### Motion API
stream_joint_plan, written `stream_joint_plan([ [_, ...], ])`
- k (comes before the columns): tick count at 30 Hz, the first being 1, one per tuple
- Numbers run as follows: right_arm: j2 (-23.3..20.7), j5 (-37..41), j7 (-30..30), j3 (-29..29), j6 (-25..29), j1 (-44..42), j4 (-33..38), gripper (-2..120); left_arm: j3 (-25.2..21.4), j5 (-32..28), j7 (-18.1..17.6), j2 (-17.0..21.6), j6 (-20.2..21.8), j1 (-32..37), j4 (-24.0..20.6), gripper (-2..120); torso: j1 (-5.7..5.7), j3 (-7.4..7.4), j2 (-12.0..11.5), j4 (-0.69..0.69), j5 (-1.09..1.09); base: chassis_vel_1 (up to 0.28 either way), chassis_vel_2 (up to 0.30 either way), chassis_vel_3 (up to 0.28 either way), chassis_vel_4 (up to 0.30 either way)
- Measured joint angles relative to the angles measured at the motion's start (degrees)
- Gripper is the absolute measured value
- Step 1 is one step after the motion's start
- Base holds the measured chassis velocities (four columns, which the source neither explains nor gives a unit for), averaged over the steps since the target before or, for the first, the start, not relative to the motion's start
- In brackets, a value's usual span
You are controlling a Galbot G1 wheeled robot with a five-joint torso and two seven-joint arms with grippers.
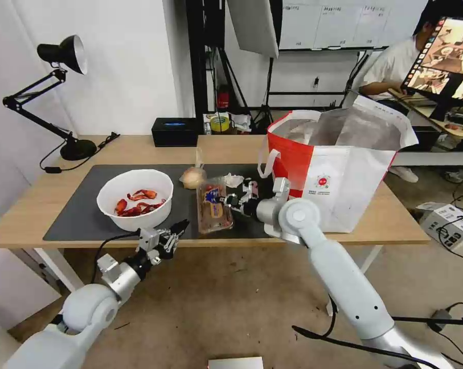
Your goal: Pick up the trash from the table and place it into the takeout bag.
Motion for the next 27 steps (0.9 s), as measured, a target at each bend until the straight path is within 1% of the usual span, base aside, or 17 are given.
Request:
stream_joint_plan([
  [1, -0.34, -0.04, -0.59, 0.32, 0.18, 0.01, 0.83, 0, -0.52, 0.01, 0.09, -0.42, -0.37, 0.83, -0.20, 34, 0.00, 0.00, 0.00, 0.00, 0.00, 0.000, 0.000, 0.000, 0.000],
  [2, -0.34, -0.04, -0.59, 0.32, 0.18, 0.01, 0.83, 0, -0.52, 0.01, 0.09, -0.42, -0.37, 0.83, -0.20, 34, 0.00, 0.00, 0.00, 0.00, 0.00, 0.000, 0.000, 0.000, 0.000],
  [5, -1.16, 1.01, -1.57, 1.47, 1.22, 0.83, 3.20, 0, -2.02, 0.01, 0.52, -1.44, -1.25, 2.69, -0.62, 51, 0.00, 0.00, 0.00, 0.00, 0.00, 0.000, 0.000, 0.000, 0.000],
  [6, -1.16, 1.01, -1.57, 1.47, 1.22, 0.83, 3.20, 0, -2.02, 0.01, 0.52, -1.44, -1.25, 2.69, -0.62, 51, 0.00, 0.00, 0.00, 0.00, 0.00, 0.000, 0.000, 0.000, 0.000],
  [9, -1.81, 1.33, -2.68, 2.24, 3.34, 2.08, 5.34, 0, -3.15, 0.16, 0.68, -2.16, -1.51, 4.00, -0.69, 64, 0.00, 0.00, 0.00, 0.00, 0.00, 0.000, 0.000, 0.000, 0.000],
  [10, -1.81, 1.33, -2.68, 2.24, 3.34, 2.08, 5.34, 0, -3.15, 0.16, 0.68, -2.16, -1.51, 4.00, -0.69, 64, 0.00, 0.00, 0.00, 0.00, 0.00, 0.000, 0.000, 0.000, 0.000],
  [13, -2.04, 1.79, -3.41, 3.28, 6.83, 3.50, 7.13, 0, -3.92, 0.59, 0.68, -3.03, -1.51, 5.07, -0.99, 80, 0.00, 0.00, 0.00, 0.00, 0.00, 0.000, 0.000, 0.000, 0.000],
  [14, -2.04, 1.79, -3.41, 3.28, 6.83, 3.50, 7.13, 0, -3.92, 0.59, 0.68, -3.03, -1.51, 5.07, -0.99, 80, 0.00, 0.00, 0.00, 0.00, 0.00, 0.000, 0.000, 0.000, 0.000],
  [16, -2.09, 2.48, -3.35, 4.27, 9.57, 4.83, 8.19, 0, -4.71, 1.20, 0.81, -3.51, -1.54, 6.17, -1.25, 89, 0.00, 0.00, 0.00, 0.00, 0.00, 0.000, 0.000, 0.000, 0.000],
  [17, -2.09, 2.48, -3.35, 4.27, 9.57, 4.83, 8.19, 0, -4.71, 1.20, 0.81, -3.51, -1.54, 6.17, -1.25, 89, 0.00, 0.00, 0.00, 0.00, 0.00, 0.000, 0.000, 0.000, 0.000],
  [19, -2.69, 3.29, -1.44, 5.52, 13.82, 6.97, 9.21, 0, -6.08, 1.57, 1.40, -3.98, -2.13, 7.83, -1.40, 100, 0.00, 0.00, 0.00, 0.01, 0.00, 0.000, 0.000, 0.000, 0.000],
  [20, -2.69, 3.29, -1.44, 5.52, 13.82, 6.97, 9.21, 0, -6.08, 1.57, 1.40, -3.98, -2.13, 7.83, -1.40, 100, 0.00, 0.00, 0.00, 0.01, 0.00, 0.000, 0.000, 0.000, 0.000],
  [22, -3.98, 3.38, 0.75, 6.75, 17.40, 8.84, 9.71, 0, -7.19, 1.58, 2.06, -4.24, -2.62, 9.01, -1.79, 106, 0.00, 0.00, 0.00, 0.01, 0.00, 0.000, 0.000, 0.000, 0.000],
  [23, -3.98, 3.38, 0.75, 6.75, 17.40, 8.84, 9.71, 0, -7.19, 1.58, 2.06, -4.24, -2.62, 9.01, -1.79, 106, 0.00, 0.00, 0.00, 0.01, 0.00, 0.000, 0.000, 0.000, 0.000],
  [24, -4.97, 3.38, 2.09, 7.49, 19.01, 9.77, 9.86, 0, -7.65, 1.53, 2.29, -4.37, -2.73, 9.46, -2.09, 110, 0.00, 0.00, 0.00, 0.01, 0.01, 0.000, 0.000, 0.000, 0.000],
  [26, -5.68, 3.14, 2.85, 7.96, 19.84, 10.30, 9.87, 0, -7.93, 1.40, 2.44, -4.44, -2.85, 9.76, -2.35, 111, 0.00, 0.00, 0.00, 0.01, 0.00, 0.000, 0.000, 0.000, 0.000],
  [27, -6.88, 2.03, 3.74, 8.55, 20.76, 10.88, 9.83, 0, -8.22, 1.22, 2.58, -4.54, -3.00, 10.11, -2.64, 113, 0.00, 0.00, 0.00, 0.01, 0.01, 0.000, 0.000, 0.000, 0.000],
])
